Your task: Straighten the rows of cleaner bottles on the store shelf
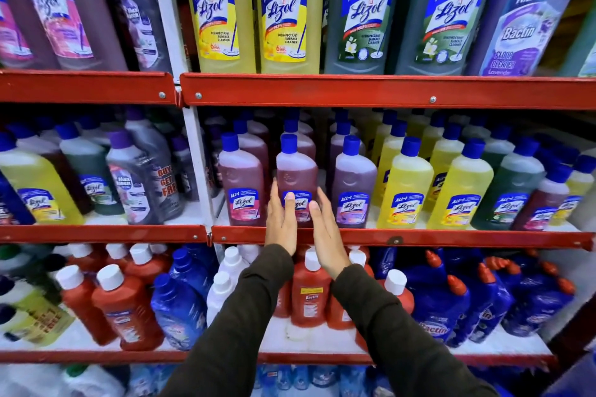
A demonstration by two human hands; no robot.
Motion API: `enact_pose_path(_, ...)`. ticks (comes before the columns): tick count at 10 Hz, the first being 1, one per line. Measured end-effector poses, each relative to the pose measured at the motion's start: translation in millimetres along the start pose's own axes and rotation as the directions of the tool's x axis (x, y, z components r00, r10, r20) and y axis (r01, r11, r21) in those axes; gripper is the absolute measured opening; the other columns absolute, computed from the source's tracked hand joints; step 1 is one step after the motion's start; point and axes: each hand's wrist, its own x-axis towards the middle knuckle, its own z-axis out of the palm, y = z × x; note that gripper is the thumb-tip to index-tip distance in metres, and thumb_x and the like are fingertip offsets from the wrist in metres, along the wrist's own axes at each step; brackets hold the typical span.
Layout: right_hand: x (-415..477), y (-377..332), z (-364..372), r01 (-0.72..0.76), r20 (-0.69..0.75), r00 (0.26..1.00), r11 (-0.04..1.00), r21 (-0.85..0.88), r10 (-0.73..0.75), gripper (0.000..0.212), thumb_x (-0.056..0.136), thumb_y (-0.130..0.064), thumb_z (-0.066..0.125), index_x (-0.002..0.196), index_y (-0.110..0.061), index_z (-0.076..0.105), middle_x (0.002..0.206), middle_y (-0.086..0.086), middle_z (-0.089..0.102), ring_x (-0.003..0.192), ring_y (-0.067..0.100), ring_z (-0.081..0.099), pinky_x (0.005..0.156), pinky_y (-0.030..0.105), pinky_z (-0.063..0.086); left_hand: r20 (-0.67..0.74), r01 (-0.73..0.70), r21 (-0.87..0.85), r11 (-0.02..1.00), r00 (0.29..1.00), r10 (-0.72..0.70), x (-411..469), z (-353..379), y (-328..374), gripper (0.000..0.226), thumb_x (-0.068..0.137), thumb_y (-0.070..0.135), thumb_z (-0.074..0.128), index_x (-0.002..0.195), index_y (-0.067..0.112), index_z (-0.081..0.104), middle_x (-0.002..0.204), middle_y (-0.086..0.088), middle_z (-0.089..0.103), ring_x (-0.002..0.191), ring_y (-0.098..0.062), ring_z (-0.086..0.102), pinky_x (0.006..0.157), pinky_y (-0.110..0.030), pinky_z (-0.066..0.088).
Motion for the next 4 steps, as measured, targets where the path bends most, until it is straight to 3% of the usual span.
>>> enact_pose_path(1, 0.5, 0.9, -0.3, 0.003, 0.004, 1.0, 1.0, 0.011, -0.003, 0.065, 0.1, -0.057, 0.04, 0.159, -0.032, 0.027, 0.166, -0.005, 0.034, 0.152, 0.011, 0.033, 0.126, 0.044, 0.03, 0.007, -0.005, 0.036, 0.999, 1.0, 0.005, -3.4, 1.4, 1.7, 0.077, 0.087, 0.07, 0.033, 0.154, 0.039, 0.015, 0.159, -0.004, 0.029, 0.142, -0.017, 0.032, 0.12, -0.042, 0.026)
enact_pose_path(3, -0.5, -3.2, -15.4, -0.034, 0.103, 0.994, 0.999, -0.021, 0.036, 0.062, 0.104, -0.052, 0.041, 0.16, -0.028, 0.029, 0.167, -0.006, 0.033, 0.151, 0.006, 0.031, 0.126, 0.03, 0.023, -0.007, -0.024, 0.143, 0.989, 1.0, 0.025, -12.3, 3.3, -6.9, 0.068, 0.1, 0.046, 0.043, 0.156, 0.026, 0.011, 0.161, -0.012, 0.023, 0.147, -0.026, 0.026, 0.121, -0.046, 0.025)
enact_pose_path(4, -1.0, -0.1, -36.6, -0.105, 0.217, 0.97, 0.994, -0.031, 0.109, 0.075, 0.093, -0.072, 0.044, 0.157, -0.035, 0.032, 0.161, -0.005, 0.044, 0.146, 0.011, 0.042, 0.125, 0.04, 0.03, -0.11, -0.147, 0.257, 0.955, 0.978, 0.18, -22.7, 7.4, -4.8, 0.064, 0.101, 0.032, 0.049, 0.155, 0.016, 0.017, 0.162, -0.014, 0.021, 0.15, -0.027, 0.02, 0.122, -0.045, 0.024)
